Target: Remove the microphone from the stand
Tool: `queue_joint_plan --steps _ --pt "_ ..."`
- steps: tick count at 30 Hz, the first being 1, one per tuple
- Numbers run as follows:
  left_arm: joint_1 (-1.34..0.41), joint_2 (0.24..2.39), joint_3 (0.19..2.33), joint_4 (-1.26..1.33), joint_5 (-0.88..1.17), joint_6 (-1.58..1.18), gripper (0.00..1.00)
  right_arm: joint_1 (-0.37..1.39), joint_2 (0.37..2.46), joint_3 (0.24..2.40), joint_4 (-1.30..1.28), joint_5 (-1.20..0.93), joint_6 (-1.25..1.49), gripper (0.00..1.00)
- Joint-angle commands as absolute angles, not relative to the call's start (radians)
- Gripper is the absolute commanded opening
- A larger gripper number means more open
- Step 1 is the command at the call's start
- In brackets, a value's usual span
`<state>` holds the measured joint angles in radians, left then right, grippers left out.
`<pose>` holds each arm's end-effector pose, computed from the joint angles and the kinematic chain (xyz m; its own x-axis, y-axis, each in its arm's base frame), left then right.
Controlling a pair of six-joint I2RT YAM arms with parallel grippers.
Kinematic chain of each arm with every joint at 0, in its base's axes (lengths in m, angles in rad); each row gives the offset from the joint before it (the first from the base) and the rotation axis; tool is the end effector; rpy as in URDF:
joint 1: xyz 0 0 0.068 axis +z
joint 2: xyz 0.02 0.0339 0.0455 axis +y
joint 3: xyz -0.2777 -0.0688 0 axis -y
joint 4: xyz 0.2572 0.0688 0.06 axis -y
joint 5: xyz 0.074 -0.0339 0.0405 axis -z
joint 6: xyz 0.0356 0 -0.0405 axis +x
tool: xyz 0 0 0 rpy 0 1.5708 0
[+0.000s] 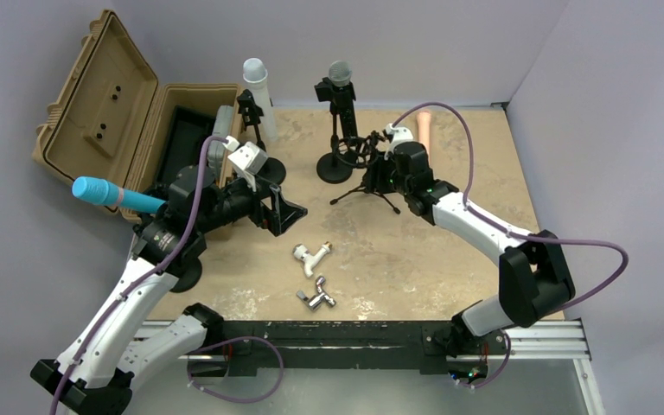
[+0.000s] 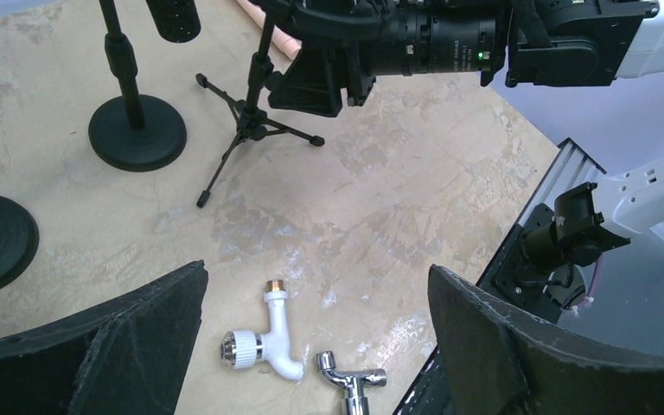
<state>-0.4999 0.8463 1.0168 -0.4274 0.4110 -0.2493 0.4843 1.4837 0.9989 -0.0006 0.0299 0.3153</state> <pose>0.1532 -0.0999 0.3971 -0.4082 -0.0348 -0.9122 0.6995 0.6302 -0.3370 0.3087 0.1612 0.2722 -0.5296 0.0716 -0.8452 -0.2921 0.9201 0.2610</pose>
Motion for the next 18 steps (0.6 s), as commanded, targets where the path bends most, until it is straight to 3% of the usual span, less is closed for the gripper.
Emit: queue_joint_plan --steps 1,5,11,18 --pt "-0.505 0.847 1.054 -0.408 0.417 -0.232 0.95 0.479 1.44 0.979 -0.015 -0.025 0.354 0.5" --pt "-0.504 0.845 1.054 -0.408 0.416 -0.232 0.95 0.459 1.425 0.944 0.033 -0.082 0.404 0.63" --pt "-0.505 0.84 1.055 -0.408 0.418 -0.233 0.95 0.327 1.334 0.74 0.35 -0.422 0.59 0.64" --pt "-0.506 0.839 1.057 -0.406 0.428 -0.238 0.95 0.23 1.346 0.595 0.699 -0.615 0.894 0.7"
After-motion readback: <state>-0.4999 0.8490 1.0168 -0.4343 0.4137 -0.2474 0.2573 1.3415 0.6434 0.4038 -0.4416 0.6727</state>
